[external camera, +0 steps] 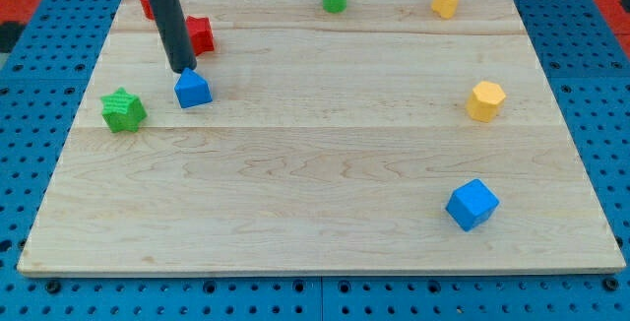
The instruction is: Push the blue triangle towards the bottom center
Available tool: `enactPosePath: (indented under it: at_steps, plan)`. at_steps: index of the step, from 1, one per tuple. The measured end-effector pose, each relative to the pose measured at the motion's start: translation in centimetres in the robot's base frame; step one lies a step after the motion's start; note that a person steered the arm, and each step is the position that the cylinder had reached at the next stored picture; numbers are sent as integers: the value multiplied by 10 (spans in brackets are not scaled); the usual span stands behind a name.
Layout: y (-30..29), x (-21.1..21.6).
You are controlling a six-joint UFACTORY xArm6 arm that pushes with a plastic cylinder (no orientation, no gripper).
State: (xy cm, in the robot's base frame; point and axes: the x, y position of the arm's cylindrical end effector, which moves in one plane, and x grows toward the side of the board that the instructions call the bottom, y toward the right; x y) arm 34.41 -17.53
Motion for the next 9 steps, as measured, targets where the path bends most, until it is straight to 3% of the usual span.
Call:
enactPosePath:
  at_steps: [1, 3, 4, 5, 9]
  plan:
    - [-7, 14]
    - [59, 70]
    - [87, 72]
    - [91, 47]
    - [168, 169]
